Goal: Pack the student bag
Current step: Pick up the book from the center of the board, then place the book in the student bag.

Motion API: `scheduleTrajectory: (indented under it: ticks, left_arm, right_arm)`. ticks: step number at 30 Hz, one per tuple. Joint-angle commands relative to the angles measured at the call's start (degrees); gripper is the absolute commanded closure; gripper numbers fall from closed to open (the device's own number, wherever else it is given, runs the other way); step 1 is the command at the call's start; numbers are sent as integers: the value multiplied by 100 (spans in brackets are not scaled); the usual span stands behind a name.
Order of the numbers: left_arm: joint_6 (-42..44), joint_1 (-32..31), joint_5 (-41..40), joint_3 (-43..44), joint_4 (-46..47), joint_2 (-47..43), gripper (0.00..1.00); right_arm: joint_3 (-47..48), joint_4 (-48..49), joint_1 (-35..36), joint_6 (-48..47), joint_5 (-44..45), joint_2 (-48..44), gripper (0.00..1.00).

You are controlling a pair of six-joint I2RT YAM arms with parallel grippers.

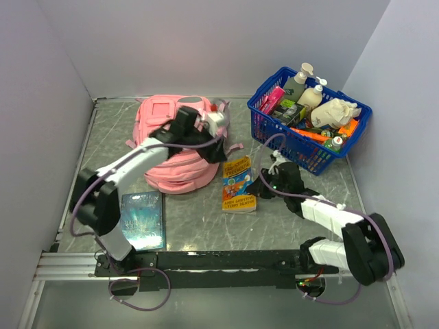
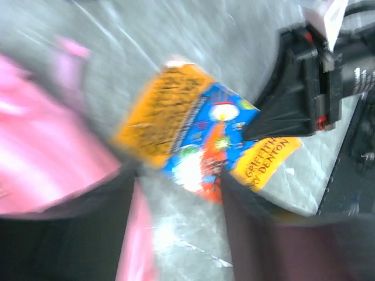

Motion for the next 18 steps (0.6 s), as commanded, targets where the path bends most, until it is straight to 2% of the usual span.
scheduleTrajectory:
  ticks: [1,3,5,8,9,12,18]
  left_arm:
    - [1092,523,19,333,-778,-729,26]
    - [1479,681,-105,209,-1066,-747,15]
    - [1856,734,-18,323,-1645,-589,10]
    - [1973,734,-341,-140,-1386,-720,1]
    - [1981,734,-456,-264,-1071,-886,3]
    - [1999,752,-1009,-476,-744,-1080,4]
    - [1990,1094,-1248,-363,-567,-1380,4]
  right_arm:
    - [-2,63,-408,253,-201,-693,100]
    - [33,-52,-470,288,-332,-772,100]
    - [25,-52,-549,332,-376,-816,100]
    - [-19,36,-611,394,-464,-799,100]
    - [-19,88,-611,411,-473,-799,100]
    - [-54,220,-629,455,-552,-755,100]
    - [-151,370,-620,490,-623,-676,100]
